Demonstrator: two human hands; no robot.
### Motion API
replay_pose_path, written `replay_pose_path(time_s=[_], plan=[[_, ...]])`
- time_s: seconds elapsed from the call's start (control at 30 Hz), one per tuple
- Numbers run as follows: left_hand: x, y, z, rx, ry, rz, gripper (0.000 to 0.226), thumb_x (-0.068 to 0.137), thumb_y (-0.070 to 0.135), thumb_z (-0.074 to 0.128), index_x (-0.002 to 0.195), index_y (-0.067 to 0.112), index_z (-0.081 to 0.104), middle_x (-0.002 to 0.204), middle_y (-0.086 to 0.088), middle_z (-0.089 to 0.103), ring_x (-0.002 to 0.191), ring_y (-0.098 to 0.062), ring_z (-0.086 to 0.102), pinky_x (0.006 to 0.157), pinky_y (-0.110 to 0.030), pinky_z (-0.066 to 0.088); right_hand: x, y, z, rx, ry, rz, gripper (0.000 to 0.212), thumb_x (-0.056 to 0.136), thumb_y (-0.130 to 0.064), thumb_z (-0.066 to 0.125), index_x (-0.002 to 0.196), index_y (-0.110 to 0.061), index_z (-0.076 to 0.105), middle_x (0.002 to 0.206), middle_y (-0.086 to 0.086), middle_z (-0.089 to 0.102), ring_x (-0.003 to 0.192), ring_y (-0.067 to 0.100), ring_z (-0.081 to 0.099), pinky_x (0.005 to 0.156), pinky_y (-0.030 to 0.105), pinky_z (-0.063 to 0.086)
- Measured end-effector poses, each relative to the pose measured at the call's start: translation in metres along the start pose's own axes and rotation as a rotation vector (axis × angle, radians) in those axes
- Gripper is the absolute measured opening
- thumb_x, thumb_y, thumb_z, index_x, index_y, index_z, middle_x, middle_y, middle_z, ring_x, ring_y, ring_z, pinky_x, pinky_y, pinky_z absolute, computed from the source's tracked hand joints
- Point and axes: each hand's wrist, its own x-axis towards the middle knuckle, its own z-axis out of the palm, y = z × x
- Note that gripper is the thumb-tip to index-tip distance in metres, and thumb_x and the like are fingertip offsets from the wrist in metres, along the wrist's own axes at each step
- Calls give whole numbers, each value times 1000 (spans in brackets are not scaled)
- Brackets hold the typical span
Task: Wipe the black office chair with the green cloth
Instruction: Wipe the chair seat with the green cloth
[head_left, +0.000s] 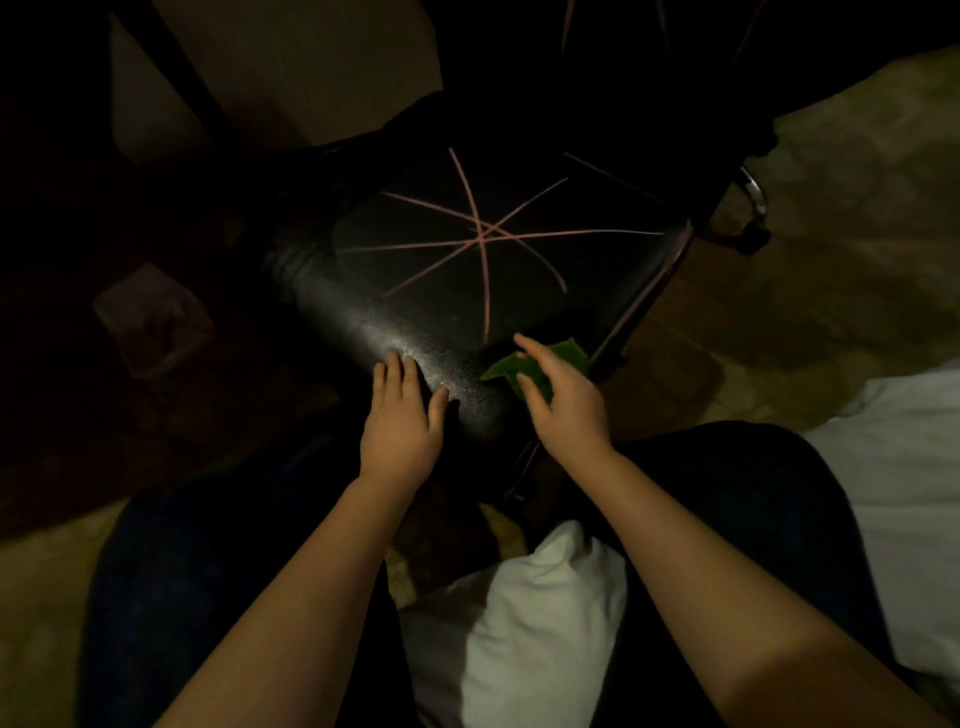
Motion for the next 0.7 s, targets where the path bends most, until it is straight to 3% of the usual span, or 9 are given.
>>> replay_pose_path(time_s=[0.17, 0.3, 0.33, 0.4, 0.47, 0.57, 0.7], plan=[[-38, 10, -4, -173, 54, 60, 52, 98, 22, 53, 147, 9, 39, 149, -9, 44, 138, -22, 38, 113, -29, 28, -31, -13, 0, -13, 40, 81, 46, 99, -36, 46, 143, -37, 34, 109, 8, 67, 96, 25, 65, 72, 34, 51], [-70, 19, 0, -203, -3, 141, 62, 92, 21, 62, 148, 13, 37, 146, -6, 47, 135, -22, 42, 110, -34, 36, -59, -20, 4, -201, -112, 88, 49, 98, -41, 45, 143, -34, 26, 102, 8, 68, 88, 26, 66, 69, 35, 48], [-78, 21, 1, -230, -29, 156, 67, 90, 21, 65, 149, 15, 35, 147, -5, 47, 135, -21, 43, 110, -32, 37, -66, -22, 3, -198, -135, 100, 50, 98, -42, 45, 143, -33, 25, 108, 10, 67, 92, 27, 65, 71, 35, 48], [-92, 24, 1, -289, -78, 188, 76, 86, 21, 70, 151, 18, 31, 144, -4, 49, 131, -18, 47, 102, -16, 36, -82, -25, 2, -140, -178, 109, 54, 98, -41, 45, 146, -29, 23, 127, 14, 57, 110, 31, 58, 86, 40, 48], [-106, 26, 3, -288, -111, 218, 79, 85, 23, 72, 152, 19, 31, 142, -3, 52, 127, -16, 50, 91, -1, 29, -98, -27, 2, -133, -233, 82, 59, 96, -34, 41, 150, -23, 20, 144, 16, 41, 129, 32, 41, 104, 47, 37], [-122, 27, 9, -235, -164, 186, 74, 88, 24, 69, 151, 16, 31, 144, -8, 50, 129, -20, 49, 99, -19, 37, -117, -28, 6, -204, -264, 148, 64, 92, -25, 43, 151, -20, 16, 150, 13, 30, 135, 30, 29, 111, 46, 29], [-135, 26, 10, -134, -222, 112, 64, 91, 26, 63, 148, 13, 37, 141, -11, 52, 127, -26, 51, 101, -36, 44, -135, -26, 6, -157, -280, 289, 71, 87, -19, 59, 146, -27, 19, 139, 14, 38, 121, 32, 46, 100, 42, 44]])
